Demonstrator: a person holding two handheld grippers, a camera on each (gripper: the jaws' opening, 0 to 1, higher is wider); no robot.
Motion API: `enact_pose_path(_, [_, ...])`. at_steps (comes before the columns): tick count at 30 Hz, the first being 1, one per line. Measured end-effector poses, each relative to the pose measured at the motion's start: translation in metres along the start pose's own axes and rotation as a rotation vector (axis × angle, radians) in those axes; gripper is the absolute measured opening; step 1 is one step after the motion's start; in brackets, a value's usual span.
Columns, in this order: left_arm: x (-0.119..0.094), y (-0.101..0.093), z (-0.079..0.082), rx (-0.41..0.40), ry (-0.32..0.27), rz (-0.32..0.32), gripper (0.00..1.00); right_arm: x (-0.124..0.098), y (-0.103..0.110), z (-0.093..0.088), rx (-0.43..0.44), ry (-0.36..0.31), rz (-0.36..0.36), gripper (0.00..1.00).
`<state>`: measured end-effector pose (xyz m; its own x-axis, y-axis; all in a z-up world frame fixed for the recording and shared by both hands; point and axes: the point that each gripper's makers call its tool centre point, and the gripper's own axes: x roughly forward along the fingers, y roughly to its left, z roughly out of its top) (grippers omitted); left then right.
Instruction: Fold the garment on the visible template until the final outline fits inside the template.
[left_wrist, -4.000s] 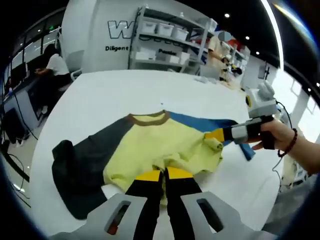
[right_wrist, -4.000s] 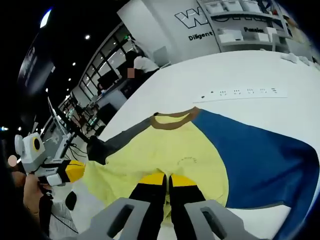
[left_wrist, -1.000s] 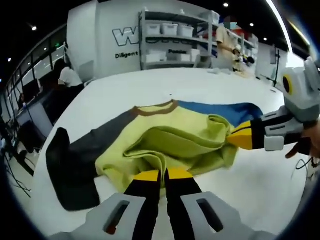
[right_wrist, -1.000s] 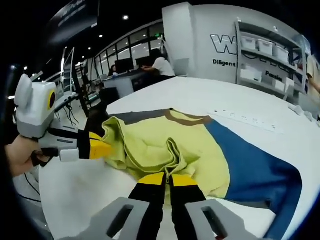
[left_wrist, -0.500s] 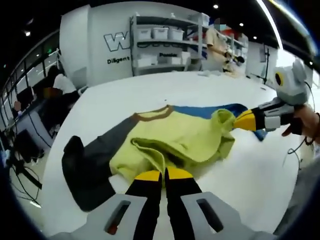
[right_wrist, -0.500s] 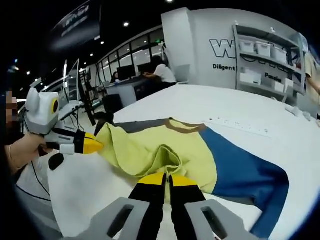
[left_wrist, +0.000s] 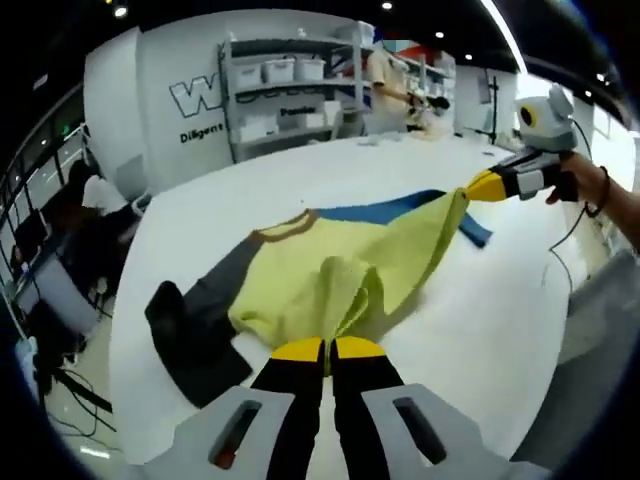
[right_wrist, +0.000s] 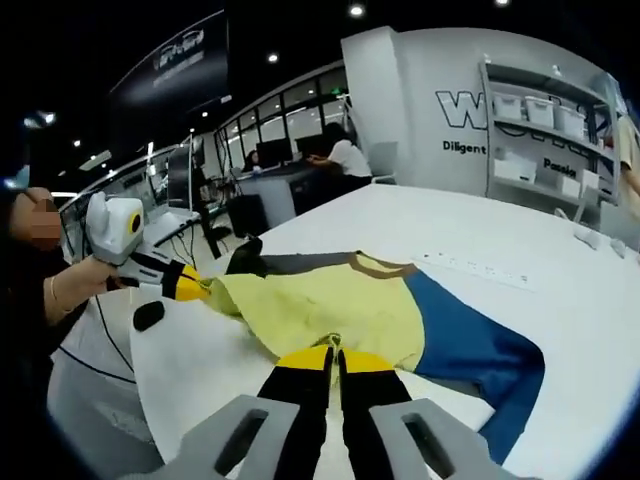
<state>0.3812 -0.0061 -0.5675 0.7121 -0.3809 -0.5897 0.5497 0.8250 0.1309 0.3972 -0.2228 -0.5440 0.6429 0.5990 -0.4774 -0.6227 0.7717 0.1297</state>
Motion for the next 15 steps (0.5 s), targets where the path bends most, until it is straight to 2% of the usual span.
enact_pose_path(2, [-0.009,-0.001,-0.001,0.039,0.003,0.003,0.0,-0.009,0.005,-0.003,-0.013,0.001,0.001,0.0])
enact_pose_path(5, [-0.025,-0.005,-0.005,0.036,-0.006,-0.026,0.0,-0.023,0.014,-0.009,-0.035,0.011,0.015,0.0])
enact_pose_path(7, [-0.034,-0.004,-0.009,0.087,0.005,-0.018,0.0,-0.032,0.019,-0.012,-0.049,0.012,0.024,0.0])
enact_pose_path(10, [-0.043,-0.006,-0.014,0.081,0.006,-0.03,0.0,-0.041,0.024,-0.019,-0.06,0.025,0.032,0.0])
enact_pose_path(12, [-0.05,-0.006,-0.021,0.121,0.018,-0.029,0.0,-0.049,0.029,-0.03,-0.095,0.064,0.046,0.0])
enact_pose_path(15, [-0.056,-0.008,-0.032,0.131,0.025,-0.042,0.0,-0.057,0.032,-0.042,-0.149,0.108,0.043,0.0])
